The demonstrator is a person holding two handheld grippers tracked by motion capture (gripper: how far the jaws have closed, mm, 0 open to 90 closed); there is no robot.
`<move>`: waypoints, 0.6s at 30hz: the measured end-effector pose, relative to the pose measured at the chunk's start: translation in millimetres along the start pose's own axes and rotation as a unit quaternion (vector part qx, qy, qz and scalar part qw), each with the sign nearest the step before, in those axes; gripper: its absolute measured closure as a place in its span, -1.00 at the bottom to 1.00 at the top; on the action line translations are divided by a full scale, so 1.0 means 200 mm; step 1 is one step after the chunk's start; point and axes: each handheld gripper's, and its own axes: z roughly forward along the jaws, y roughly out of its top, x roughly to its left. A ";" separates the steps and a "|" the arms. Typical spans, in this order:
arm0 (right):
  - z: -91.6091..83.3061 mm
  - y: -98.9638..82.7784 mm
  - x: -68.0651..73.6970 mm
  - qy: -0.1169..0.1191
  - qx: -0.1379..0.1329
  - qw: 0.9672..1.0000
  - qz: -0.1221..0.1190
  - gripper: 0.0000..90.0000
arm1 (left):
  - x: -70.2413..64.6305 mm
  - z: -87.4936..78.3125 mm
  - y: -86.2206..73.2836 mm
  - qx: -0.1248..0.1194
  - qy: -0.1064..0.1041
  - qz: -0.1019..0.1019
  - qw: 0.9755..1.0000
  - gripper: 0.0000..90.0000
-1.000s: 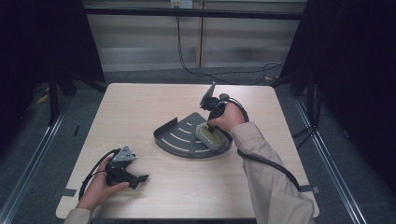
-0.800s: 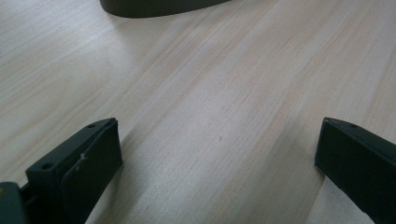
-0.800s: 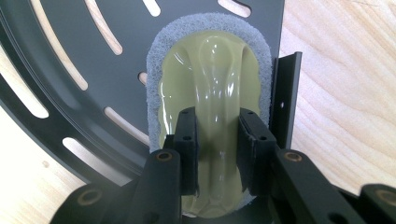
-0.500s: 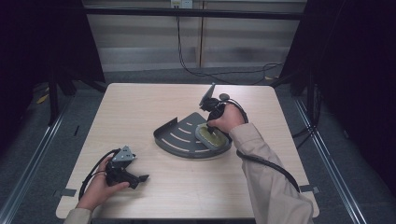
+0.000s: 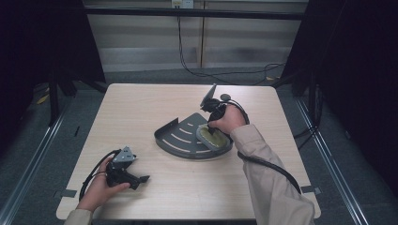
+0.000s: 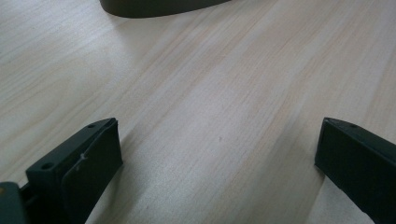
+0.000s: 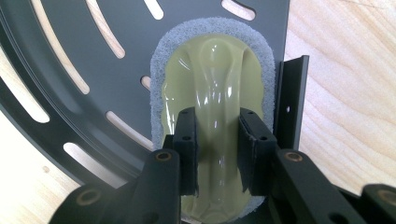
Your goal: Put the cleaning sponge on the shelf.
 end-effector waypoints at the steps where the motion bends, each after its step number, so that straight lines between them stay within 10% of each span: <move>1: 0.00 0.00 0.00 0.000 0.000 1.000 0.000 0.59 | 0.00 0.00 0.00 0.000 0.000 0.000 1.000 -1.00; 18: 0.00 -0.01 0.01 -0.004 -0.006 1.000 -0.004 0.47 | 0.00 0.00 0.00 0.000 0.000 0.000 1.000 -1.00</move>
